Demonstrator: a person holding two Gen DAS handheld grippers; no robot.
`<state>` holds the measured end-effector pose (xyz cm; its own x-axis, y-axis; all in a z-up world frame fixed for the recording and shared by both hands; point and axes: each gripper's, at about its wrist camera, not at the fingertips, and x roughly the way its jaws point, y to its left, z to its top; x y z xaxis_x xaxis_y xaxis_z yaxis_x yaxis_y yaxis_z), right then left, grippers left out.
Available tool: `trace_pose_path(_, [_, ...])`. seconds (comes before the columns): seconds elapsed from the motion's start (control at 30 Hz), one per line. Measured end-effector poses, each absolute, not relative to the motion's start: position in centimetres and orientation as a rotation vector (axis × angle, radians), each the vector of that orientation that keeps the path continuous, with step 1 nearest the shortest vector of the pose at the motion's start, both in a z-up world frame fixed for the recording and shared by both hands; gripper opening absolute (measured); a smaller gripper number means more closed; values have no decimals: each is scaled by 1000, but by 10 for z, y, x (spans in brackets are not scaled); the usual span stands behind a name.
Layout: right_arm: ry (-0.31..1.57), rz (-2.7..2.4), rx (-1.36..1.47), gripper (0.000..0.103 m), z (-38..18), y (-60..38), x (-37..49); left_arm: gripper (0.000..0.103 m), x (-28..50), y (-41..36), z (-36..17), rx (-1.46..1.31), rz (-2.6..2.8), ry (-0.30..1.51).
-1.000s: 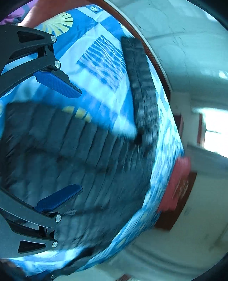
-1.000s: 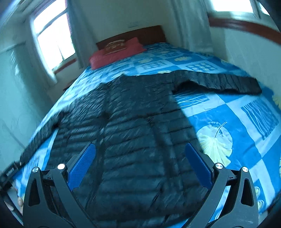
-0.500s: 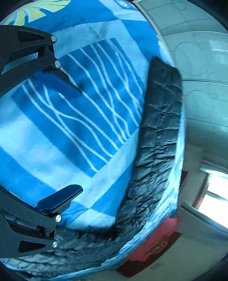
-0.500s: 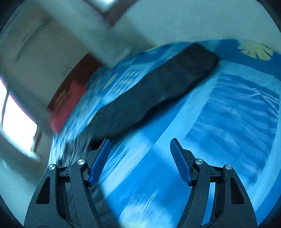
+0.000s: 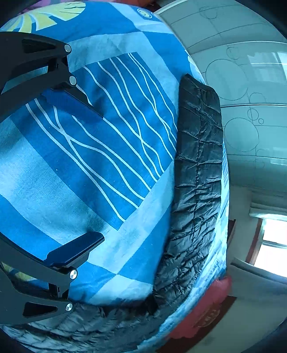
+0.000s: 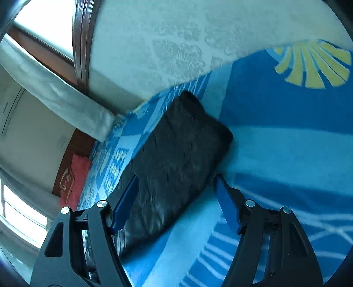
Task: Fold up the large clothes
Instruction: 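Grasp the cuff of the sleeve nearest the right gripper, then lift the sleeve with the right gripper, lay it across the jacket body, release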
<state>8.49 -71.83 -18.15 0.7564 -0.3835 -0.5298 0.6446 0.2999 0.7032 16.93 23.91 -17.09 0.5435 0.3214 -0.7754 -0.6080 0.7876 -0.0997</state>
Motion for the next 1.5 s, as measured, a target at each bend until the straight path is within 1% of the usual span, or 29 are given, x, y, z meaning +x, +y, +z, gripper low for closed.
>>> trace_pose_path(0.1, [281, -712, 1053, 69, -180, -720, 87, 98, 170, 239, -171, -370, 575, 835])
trace_pose_path(0.13, [292, -730, 1040, 61, -180, -721, 89, 98, 171, 238, -171, -368, 577, 837])
trace_pose_path(0.17, [308, -752, 1026, 47, -180, -721, 91, 98, 171, 238, -171, -362, 581, 840])
trace_pose_path(0.2, [315, -760, 1022, 38, -181, -723, 93, 98, 172, 237, -172, -356, 585, 844])
trace_pose_path(0.23, [328, -768, 1028, 21, -184, -727, 94, 98, 173, 236, -172, -350, 589, 849])
trace_pose_path(0.27, [319, -762, 1039, 16, -186, -730, 93, 98, 174, 235, -172, -340, 595, 855])
trace_pose_path(0.3, [309, -757, 1045, 14, -187, -730, 90, 98, 176, 235, -173, -338, 597, 857])
trace_pose_path(0.33, [303, -750, 1046, 10, -185, -730, 89, 98, 176, 235, -173, -335, 599, 859])
trace_pose_path(0.4, [294, -744, 1017, 8, -175, -723, 89, 98, 176, 234, -173, -327, 604, 864])
trace_pose_path(0.6, [275, -667, 850, 6, -122, -677, 110, 99, 180, 230, -174, -292, 630, 883])
trace_pose_path(0.8, [305, -488, 641, 6, -67, -581, 166, 99, 182, 230, -175, -277, 638, 892])
trace_pose_path(0.93, [345, -356, 548, 6, -48, -505, 207, 99, 182, 228, -176, -257, 649, 893])
trace_pose_path(1.17, [467, -179, 436, 6, -53, -375, 291, 99, 182, 225, -177, -256, 650, 882])
trace_pose_path(1.27, [538, -113, 388, 6, -67, -318, 326, 99, 182, 224, -178, -251, 654, 878])
trace_pose_path(1.5, [666, 17, 316, 6, -99, -212, 374, 99, 181, 222, -177, -248, 658, 873])
